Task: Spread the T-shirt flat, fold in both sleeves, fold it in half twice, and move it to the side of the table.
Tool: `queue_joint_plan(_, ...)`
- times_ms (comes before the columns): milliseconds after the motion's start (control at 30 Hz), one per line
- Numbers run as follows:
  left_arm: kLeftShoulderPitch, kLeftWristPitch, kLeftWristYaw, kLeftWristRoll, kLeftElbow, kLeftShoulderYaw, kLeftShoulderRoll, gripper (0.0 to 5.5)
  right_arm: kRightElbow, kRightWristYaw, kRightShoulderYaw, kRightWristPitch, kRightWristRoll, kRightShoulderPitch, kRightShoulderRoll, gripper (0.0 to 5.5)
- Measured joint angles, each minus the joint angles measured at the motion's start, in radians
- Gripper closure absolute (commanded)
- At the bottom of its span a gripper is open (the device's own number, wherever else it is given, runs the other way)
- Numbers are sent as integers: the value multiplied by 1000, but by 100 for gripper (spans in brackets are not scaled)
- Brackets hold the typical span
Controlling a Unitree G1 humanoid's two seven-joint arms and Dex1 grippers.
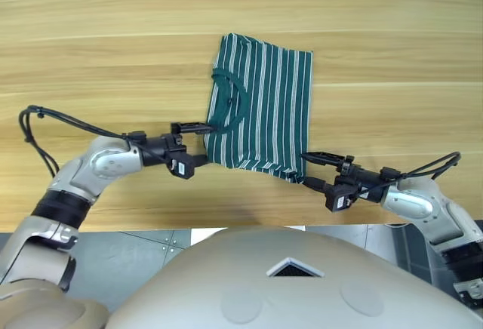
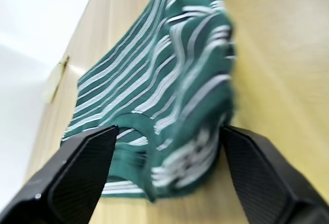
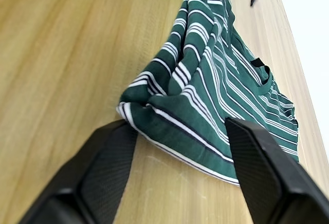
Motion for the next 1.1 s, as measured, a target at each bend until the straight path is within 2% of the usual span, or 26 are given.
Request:
queue_joint_plan(400, -3, -32, 15, 13, 14, -7, 3, 180, 7, 0, 29, 1, -1, -29, 6, 242)
queue_joint_plan(600, -42, -16, 193, 146, 81, 27, -11, 180, 13, -1, 32, 0, -1, -36, 8, 242)
queue_joint_plan(800, -72, 3, 245, 207, 106, 35, -6, 180, 20, -11, 33, -4, -2, -37, 8, 242)
queue_joint_plan(967, -89, -4, 247, 212, 122, 25, -16, 180, 25, -17, 35, -6, -4, -41, 8, 242)
queue_joint_plan(1100, -25, -45, 151, 61, 57, -40, -10, 180, 23, -18, 36, -5, -5, -42, 7, 242)
